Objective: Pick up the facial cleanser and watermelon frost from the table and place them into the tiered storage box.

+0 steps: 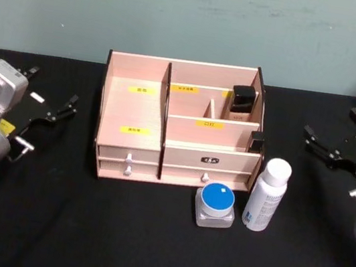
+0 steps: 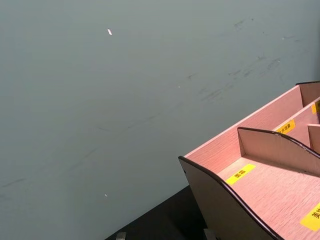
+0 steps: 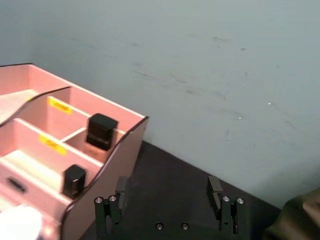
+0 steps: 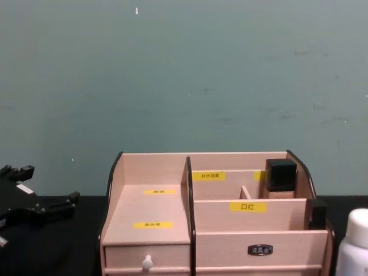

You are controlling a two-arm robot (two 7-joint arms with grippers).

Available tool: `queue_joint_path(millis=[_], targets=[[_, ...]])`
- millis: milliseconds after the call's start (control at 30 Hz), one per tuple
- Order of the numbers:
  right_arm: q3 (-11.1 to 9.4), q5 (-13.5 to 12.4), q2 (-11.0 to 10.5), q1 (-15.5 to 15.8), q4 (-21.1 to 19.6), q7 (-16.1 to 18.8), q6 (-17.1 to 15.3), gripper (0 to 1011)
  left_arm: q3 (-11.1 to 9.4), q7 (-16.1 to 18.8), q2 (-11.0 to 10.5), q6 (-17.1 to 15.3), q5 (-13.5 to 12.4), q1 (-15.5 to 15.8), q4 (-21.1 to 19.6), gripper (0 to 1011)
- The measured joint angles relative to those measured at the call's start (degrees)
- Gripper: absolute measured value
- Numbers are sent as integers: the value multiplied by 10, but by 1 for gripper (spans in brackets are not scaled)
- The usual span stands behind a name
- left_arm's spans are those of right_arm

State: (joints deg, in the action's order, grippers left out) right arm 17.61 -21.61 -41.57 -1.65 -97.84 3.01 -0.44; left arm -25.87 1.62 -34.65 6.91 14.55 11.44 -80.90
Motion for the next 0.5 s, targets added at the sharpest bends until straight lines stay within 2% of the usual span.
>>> queue_joint_path(millis=[200, 233, 400, 500], targets=[[-38, -27, -36, 54, -76, 10, -42, 1003, 0, 0, 0, 0, 0, 0, 0, 1001], [-52, -33, -46, 71, -95, 11, -47, 1003, 0, 0, 0, 0, 0, 0, 0, 1001], [-96, -50, -68, 126, -142, 18, -46, 1002, 0, 0, 0, 0, 0, 0, 0, 1001], [-114, -58, -75, 149, -159, 26, -39, 1002, 0, 0, 0, 0, 0, 0, 0, 1001]])
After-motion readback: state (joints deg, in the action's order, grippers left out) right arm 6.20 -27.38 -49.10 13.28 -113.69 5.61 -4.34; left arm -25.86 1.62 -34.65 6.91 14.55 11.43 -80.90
